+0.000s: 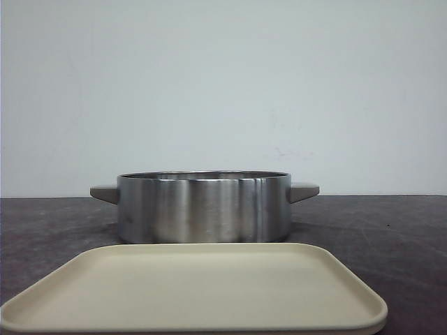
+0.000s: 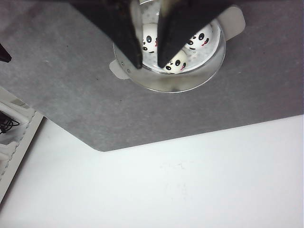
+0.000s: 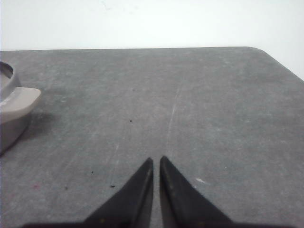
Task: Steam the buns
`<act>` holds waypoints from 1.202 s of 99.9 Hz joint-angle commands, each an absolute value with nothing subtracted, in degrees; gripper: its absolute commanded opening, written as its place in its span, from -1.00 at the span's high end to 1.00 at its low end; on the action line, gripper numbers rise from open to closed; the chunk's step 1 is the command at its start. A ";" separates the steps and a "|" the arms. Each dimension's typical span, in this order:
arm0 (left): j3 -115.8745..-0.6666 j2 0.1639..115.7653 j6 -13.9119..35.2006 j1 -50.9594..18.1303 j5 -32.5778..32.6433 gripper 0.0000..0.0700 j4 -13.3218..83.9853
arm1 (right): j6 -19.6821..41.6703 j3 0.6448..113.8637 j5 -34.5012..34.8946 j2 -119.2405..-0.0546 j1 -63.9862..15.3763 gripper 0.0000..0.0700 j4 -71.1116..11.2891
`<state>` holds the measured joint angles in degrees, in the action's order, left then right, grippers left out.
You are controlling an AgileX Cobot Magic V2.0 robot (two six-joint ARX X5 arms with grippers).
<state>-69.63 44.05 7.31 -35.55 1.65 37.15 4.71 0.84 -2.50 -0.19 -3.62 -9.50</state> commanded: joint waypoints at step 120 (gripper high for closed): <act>-0.78 0.16 5.28 2.57 -10.81 0.97 0.60 | 4.25 0.71 -2.39 -0.21 -3.55 0.96 -9.02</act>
<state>-1.87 0.32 4.71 2.39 -10.63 0.99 4.69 0.84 -2.50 -0.19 -3.62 -9.48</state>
